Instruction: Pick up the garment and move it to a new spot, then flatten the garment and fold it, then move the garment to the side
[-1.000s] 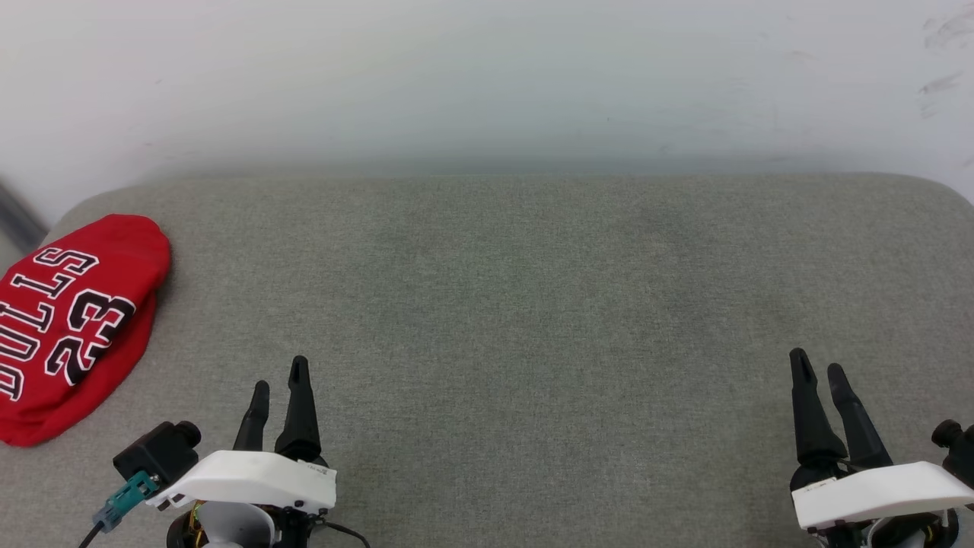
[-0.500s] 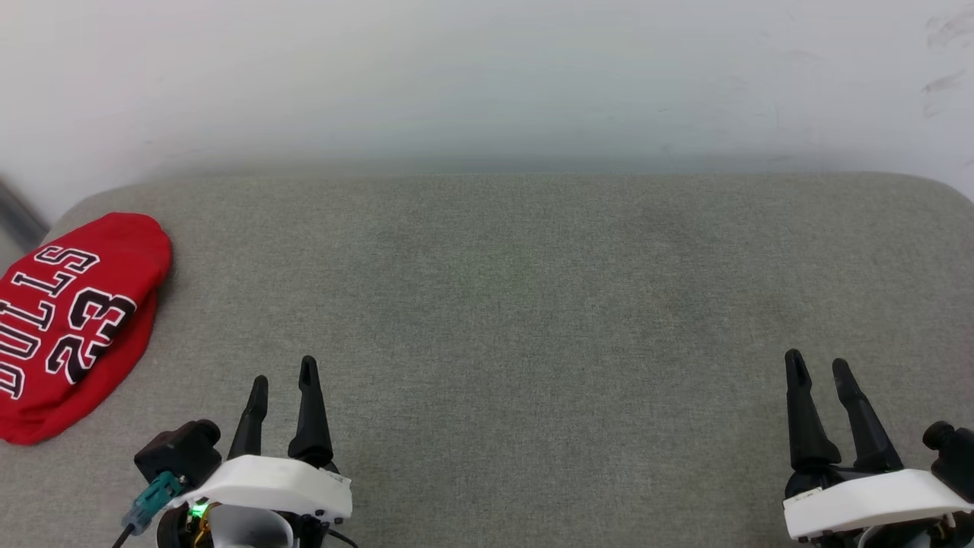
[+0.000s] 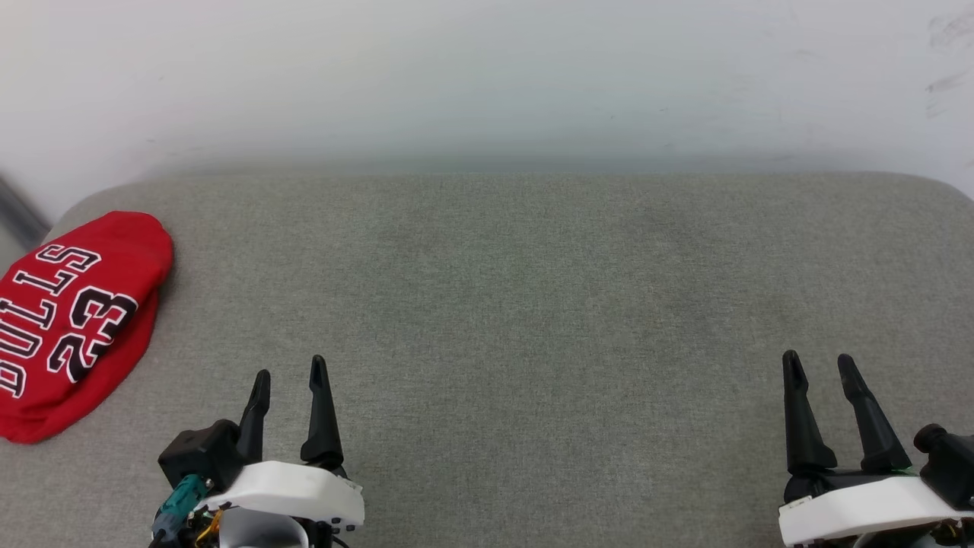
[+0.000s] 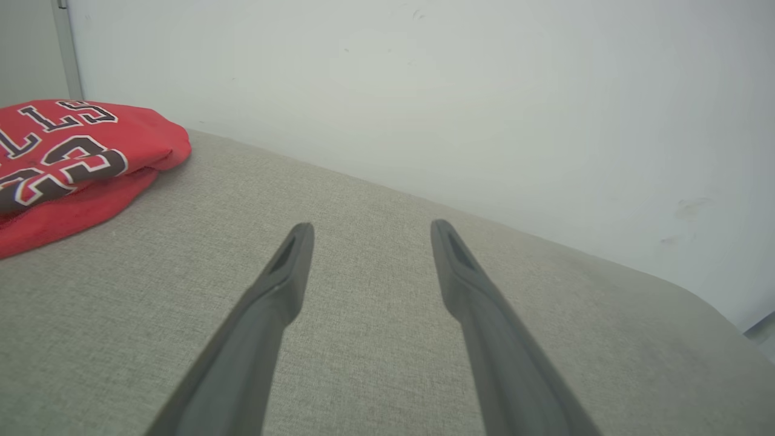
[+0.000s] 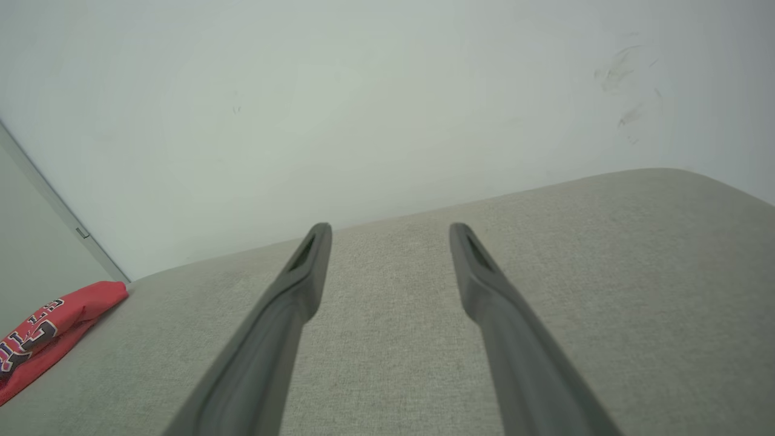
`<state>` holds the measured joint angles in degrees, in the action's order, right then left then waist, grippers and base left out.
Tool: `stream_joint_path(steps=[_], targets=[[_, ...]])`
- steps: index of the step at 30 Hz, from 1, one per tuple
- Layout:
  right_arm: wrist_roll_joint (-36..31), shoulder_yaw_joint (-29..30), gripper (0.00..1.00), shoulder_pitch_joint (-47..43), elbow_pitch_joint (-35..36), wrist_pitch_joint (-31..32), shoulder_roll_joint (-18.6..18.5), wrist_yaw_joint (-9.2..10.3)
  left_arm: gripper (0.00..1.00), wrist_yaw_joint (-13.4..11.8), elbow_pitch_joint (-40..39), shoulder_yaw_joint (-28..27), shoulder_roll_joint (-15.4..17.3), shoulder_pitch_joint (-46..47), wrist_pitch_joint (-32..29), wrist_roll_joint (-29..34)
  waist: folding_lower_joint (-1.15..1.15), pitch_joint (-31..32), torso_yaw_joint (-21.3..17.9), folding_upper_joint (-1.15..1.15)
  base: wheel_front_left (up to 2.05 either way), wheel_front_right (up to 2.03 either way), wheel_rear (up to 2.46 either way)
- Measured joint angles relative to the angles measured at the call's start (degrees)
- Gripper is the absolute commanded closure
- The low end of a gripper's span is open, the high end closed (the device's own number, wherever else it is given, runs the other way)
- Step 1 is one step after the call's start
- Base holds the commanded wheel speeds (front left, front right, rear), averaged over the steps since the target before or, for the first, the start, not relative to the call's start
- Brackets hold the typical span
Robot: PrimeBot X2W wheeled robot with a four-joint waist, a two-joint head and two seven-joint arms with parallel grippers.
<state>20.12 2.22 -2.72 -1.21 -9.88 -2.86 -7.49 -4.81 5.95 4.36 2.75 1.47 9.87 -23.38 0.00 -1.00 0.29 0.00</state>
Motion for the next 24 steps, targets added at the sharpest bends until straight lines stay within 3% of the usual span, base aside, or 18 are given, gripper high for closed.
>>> stream_joint_path(steps=[24], targets=[[-8.9,0.3,0.00,-1.4,0.7,-3.1,0.0,-0.01,0.00,-1.3,0.4,1.5,0.0,-1.1,3.0,10.7,0.00,-0.1,0.2,0.00,0.00,0.00,0.00]])
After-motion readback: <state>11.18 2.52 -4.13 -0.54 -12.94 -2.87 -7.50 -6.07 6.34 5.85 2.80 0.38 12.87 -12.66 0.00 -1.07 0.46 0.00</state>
